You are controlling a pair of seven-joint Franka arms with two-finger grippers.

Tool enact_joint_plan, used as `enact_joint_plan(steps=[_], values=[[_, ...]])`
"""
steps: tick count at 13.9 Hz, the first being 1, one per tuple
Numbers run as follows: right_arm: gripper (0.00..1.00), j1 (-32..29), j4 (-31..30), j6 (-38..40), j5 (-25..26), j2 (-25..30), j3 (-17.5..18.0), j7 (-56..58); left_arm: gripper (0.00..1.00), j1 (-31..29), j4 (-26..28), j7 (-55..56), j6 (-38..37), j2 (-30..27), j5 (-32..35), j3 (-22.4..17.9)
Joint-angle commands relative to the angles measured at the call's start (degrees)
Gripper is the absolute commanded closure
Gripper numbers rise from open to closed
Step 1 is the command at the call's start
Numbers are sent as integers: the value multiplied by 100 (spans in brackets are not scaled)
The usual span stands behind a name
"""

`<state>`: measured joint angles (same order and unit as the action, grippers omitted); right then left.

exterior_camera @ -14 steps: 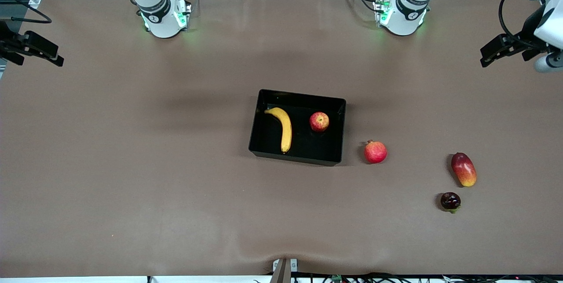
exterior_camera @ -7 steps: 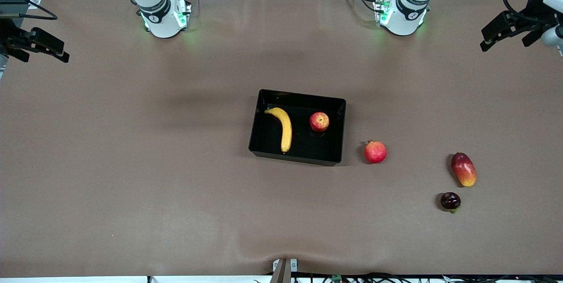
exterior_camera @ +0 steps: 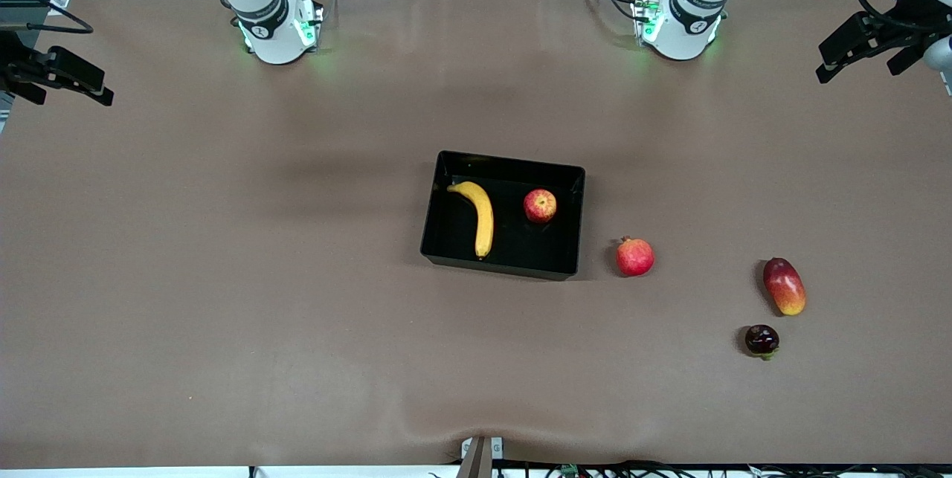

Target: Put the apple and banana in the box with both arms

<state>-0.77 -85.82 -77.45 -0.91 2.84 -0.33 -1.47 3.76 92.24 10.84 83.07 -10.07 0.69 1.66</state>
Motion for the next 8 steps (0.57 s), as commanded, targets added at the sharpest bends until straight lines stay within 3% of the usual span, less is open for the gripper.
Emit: enact_joint_plan(steps=[1,8], values=[[0,51,56,54,82,50,-11,50,0,64,-153,-64,-142,93,1,-25],[0,25,91,54,82,41,-46,41,0,64,-153,-64,-160,102,-8,-25]])
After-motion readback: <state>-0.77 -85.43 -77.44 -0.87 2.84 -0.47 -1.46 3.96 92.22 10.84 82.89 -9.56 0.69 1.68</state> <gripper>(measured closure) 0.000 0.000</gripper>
